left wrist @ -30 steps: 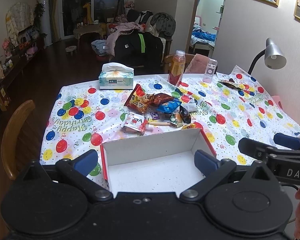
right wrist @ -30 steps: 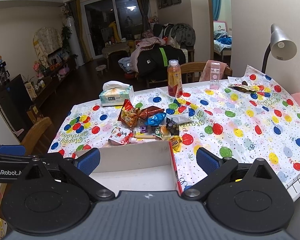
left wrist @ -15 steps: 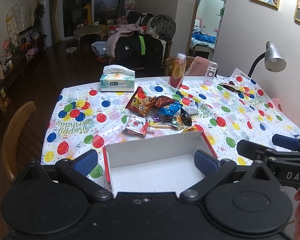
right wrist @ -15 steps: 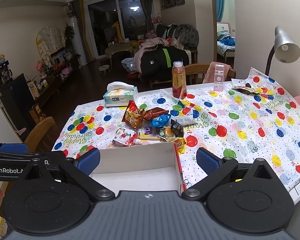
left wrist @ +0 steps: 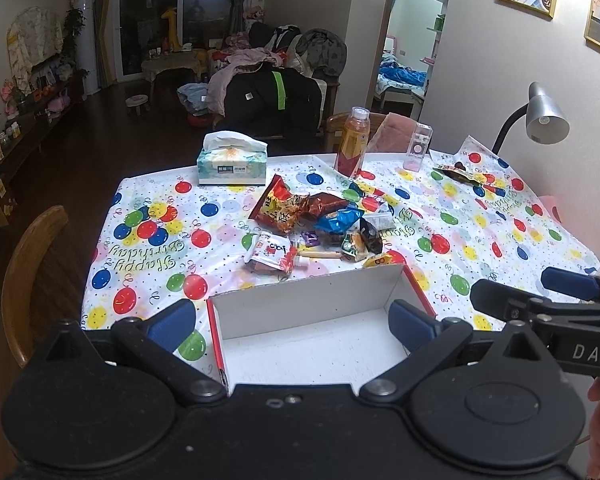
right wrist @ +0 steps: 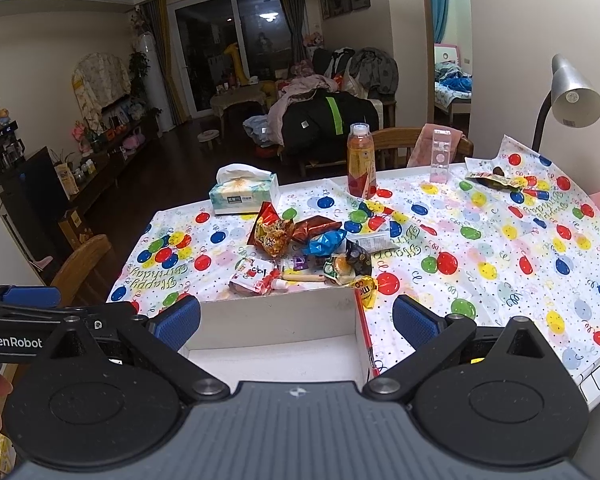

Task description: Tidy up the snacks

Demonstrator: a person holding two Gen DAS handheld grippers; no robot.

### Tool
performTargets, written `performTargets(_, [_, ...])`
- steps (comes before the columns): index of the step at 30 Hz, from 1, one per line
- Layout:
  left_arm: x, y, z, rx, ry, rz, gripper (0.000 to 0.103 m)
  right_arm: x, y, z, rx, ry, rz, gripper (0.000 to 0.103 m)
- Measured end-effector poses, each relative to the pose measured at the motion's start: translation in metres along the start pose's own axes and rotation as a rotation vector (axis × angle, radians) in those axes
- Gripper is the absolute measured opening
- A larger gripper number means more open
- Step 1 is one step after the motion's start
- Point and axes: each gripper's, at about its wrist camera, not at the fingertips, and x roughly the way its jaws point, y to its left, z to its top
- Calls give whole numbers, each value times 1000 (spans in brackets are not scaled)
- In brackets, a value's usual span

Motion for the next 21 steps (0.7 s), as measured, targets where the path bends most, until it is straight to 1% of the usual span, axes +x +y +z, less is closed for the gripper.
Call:
performTargets(10, [4,2,1,-1,6,-9,103,4,2,1,4,6,-4,103])
performTargets(14, [16,-1,6,-3,11,3,103,9,2,6,2,14,21,103])
performTargets(17, [27,-4,12,-9,19,10,103,17,-7,12,-4,25,48,103])
performTargets(18, [31,-6,14,-10,22,14,103,24,-15,16,-5,32,59,103])
performTargets(21, [47,-8,19,-19,36,18,103,38,-27,23,-18,45,66,103])
